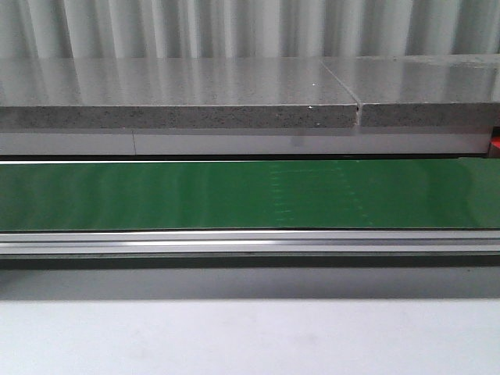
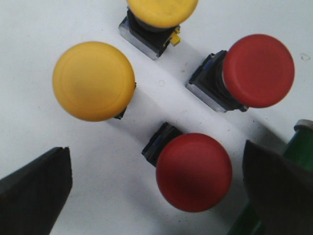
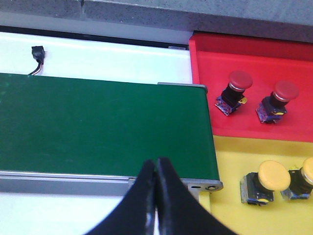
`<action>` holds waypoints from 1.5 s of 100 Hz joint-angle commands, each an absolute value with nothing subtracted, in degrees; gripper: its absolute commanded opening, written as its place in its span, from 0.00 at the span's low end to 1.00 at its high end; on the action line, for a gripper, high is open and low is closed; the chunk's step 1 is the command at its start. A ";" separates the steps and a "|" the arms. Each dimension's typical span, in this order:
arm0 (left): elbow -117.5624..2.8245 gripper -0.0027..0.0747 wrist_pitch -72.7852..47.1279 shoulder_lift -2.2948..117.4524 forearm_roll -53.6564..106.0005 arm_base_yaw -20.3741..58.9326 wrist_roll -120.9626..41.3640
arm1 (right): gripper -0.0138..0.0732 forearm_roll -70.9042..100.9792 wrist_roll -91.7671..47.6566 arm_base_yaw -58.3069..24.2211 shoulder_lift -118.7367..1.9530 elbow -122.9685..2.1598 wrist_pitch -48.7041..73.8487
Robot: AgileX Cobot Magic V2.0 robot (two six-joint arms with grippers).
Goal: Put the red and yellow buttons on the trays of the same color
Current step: 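Move the left gripper down and grasp another red push-button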
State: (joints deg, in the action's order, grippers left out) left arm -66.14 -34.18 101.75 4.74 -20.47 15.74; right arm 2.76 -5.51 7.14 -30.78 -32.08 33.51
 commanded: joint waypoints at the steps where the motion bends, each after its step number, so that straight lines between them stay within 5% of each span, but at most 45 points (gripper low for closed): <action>1: -68.12 0.90 -31.80 100.05 5.30 -20.54 15.42 | 0.08 2.62 -5.97 6.91 -30.87 -33.52 29.54; 32: -68.34 0.90 -32.21 101.98 5.59 -20.54 15.42 | 0.08 2.62 -5.97 6.91 -30.87 -33.52 29.54; 42: -68.34 0.82 -32.21 101.98 5.59 -20.54 15.40 | 0.08 2.62 -5.97 6.91 -30.87 -33.52 29.54; 78: -68.34 0.01 -33.08 101.58 5.94 -20.54 13.78 | 0.08 2.62 -5.97 6.91 -30.87 -33.52 29.54; 150: -68.34 0.01 -42.01 84.65 5.72 -13.49 0.00 | 0.08 2.62 -5.97 6.91 -30.87 -33.52 29.54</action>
